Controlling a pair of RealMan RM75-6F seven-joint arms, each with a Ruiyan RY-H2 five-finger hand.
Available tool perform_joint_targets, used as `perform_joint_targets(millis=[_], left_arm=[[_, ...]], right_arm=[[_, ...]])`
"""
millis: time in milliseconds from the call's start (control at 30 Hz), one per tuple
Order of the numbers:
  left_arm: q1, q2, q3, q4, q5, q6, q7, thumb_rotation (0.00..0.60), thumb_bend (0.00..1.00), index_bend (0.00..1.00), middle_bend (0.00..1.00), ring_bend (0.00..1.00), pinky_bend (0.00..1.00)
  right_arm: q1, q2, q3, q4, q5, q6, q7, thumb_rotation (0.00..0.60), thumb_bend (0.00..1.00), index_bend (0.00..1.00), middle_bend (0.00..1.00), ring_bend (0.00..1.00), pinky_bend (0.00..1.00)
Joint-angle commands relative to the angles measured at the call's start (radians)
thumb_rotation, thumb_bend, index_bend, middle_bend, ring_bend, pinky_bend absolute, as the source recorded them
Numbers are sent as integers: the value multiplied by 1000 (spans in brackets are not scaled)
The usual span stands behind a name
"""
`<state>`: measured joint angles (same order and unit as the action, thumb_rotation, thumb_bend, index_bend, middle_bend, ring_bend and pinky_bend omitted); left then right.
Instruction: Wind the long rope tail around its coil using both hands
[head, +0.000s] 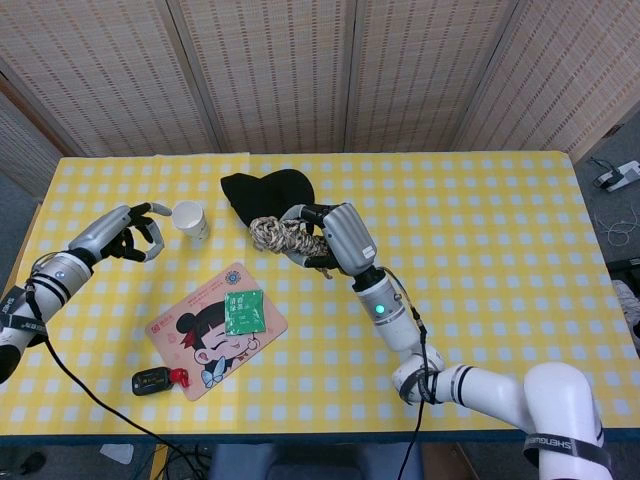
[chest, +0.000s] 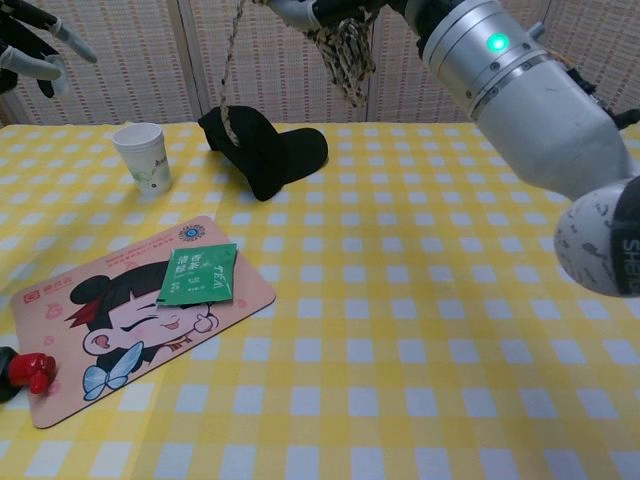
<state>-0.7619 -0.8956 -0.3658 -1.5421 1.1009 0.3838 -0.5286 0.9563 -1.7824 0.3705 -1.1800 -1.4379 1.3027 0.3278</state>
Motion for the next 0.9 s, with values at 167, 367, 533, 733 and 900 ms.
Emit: perform_joint_targets(millis=[167,367,533,733,900], left_arm=[[102,-53,54,-15,-6,344,206,600,386,257,447,363,553],[172,-107,95,-29,8,565,365,600,382,284,447,363,547],[233,-130,127,-37,38,691,431,600,380,294,447,362,540],[314,-166,173,-42,70,823,503,600,379,302,446,359,522],[380,-194,216,-42,98,906,546,600,378,304,445,356,496]], right_arm=[[-82,123,-46,-119,-2,-8,-55,600,829,893,723,624,764],[-136,202,-71,-188,-7,-2,-53,600,837,893,723,624,764],[-181,260,-89,-232,-7,7,-45,600,841,893,723,624,764],[-220,308,-109,-272,-27,24,-54,600,843,893,723,624,764],[-245,332,-118,-292,-42,41,-51,600,847,893,724,624,764]])
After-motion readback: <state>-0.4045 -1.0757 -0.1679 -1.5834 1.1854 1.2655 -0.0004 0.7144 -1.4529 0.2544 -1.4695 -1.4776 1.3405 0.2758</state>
